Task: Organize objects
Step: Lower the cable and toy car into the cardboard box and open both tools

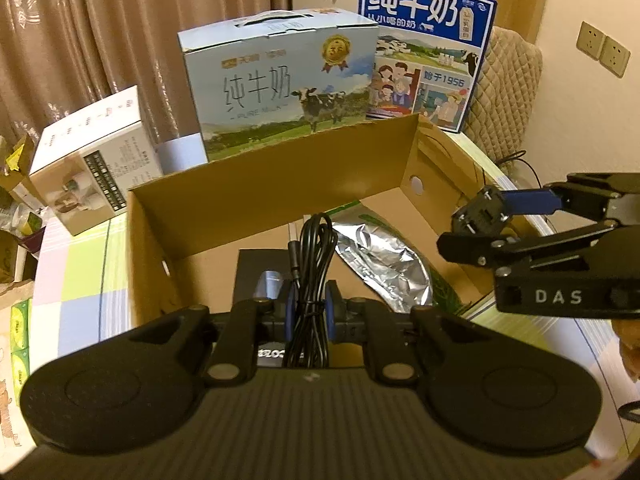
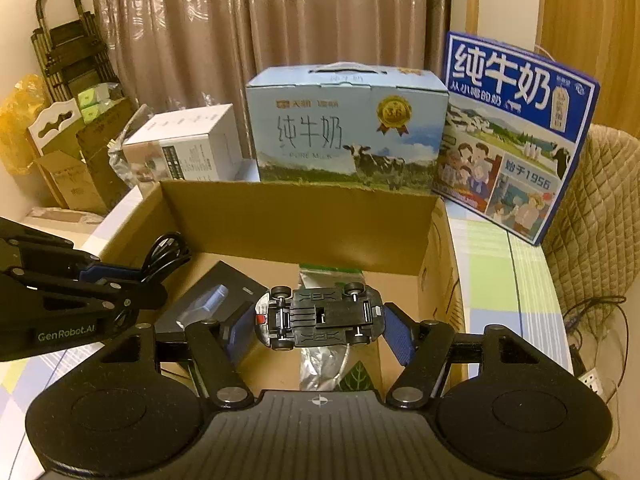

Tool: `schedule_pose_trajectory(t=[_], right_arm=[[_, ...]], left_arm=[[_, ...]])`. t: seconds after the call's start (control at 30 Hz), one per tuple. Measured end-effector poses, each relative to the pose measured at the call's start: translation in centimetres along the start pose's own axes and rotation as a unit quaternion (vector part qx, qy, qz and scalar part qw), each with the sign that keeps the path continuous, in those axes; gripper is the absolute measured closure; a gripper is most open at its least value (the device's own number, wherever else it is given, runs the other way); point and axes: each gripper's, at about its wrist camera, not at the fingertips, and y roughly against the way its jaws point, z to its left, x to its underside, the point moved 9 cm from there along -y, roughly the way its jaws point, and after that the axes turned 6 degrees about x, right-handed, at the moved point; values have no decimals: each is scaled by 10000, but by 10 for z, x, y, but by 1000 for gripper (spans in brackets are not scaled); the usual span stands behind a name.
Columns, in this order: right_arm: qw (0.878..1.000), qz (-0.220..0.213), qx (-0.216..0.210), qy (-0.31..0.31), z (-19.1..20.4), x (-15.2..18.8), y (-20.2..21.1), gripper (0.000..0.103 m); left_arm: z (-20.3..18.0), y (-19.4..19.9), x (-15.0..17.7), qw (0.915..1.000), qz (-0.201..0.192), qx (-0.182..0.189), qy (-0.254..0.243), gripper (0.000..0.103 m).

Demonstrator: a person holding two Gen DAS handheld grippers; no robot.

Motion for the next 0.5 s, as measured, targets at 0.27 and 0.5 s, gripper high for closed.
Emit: schedule_pose_trajectory(t=[0.27, 0.5], right_arm=[[9999, 6, 115, -73, -11, 0, -5, 39], [9998, 24, 152, -85, -16, 1, -9, 39]], left_arm=[[-6, -14, -4, 10000, 10, 31, -26, 91], [-6, -18, -8, 9999, -158, 7, 34, 62]])
